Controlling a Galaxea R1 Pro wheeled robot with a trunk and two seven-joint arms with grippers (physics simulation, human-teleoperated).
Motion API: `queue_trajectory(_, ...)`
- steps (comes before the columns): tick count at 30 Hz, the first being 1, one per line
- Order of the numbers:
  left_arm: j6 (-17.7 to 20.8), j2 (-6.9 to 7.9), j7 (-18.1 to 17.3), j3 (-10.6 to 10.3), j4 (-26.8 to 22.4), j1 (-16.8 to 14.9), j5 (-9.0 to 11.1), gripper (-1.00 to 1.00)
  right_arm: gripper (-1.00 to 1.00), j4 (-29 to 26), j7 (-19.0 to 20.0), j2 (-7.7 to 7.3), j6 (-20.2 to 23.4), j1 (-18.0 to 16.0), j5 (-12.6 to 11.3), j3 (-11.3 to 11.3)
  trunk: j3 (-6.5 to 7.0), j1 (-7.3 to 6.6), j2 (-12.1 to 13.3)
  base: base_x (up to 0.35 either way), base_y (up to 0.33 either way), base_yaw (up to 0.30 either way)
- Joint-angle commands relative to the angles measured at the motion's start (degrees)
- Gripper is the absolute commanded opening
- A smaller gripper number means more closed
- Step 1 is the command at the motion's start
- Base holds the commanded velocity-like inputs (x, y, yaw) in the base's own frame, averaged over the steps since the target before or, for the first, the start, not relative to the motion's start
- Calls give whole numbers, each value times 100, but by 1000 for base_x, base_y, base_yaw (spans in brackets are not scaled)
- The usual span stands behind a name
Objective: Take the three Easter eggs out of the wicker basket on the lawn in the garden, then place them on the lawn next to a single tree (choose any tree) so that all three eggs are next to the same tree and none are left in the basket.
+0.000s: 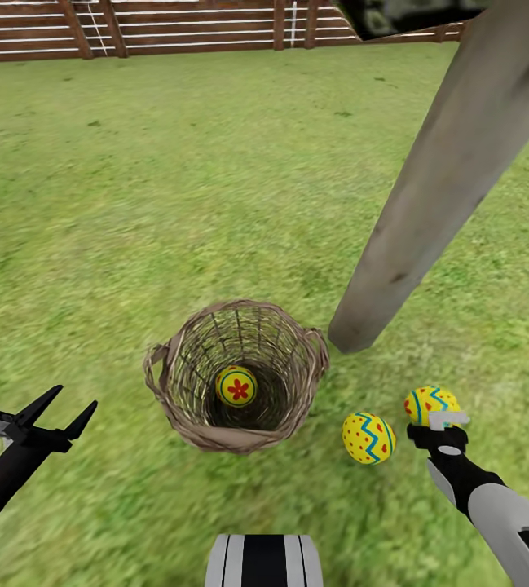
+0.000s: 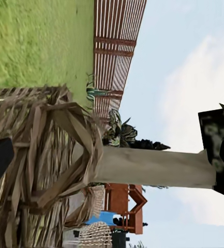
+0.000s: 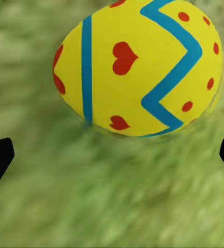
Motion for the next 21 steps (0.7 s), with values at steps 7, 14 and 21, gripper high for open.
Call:
queue_trajectory(7, 33, 18, -22, -5, -16, -3, 1, 100, 100, -401, 223, -39, 1075, -3, -11, -33, 153, -19, 8, 0, 0, 0)
queue_trajectory(14, 34, 19, -21, -14, -17, -3, 1, 100, 100, -1440, 1871, -528, 3444, -3, -8, -41, 308, -37, 18, 0, 0, 0)
queue_trajectory(21, 38, 32, -21, -5, -8, -3, 1, 100, 100, -1831, 4997, -1427, 4670, -4, 29, -7, 463, -55, 27, 0, 0, 0)
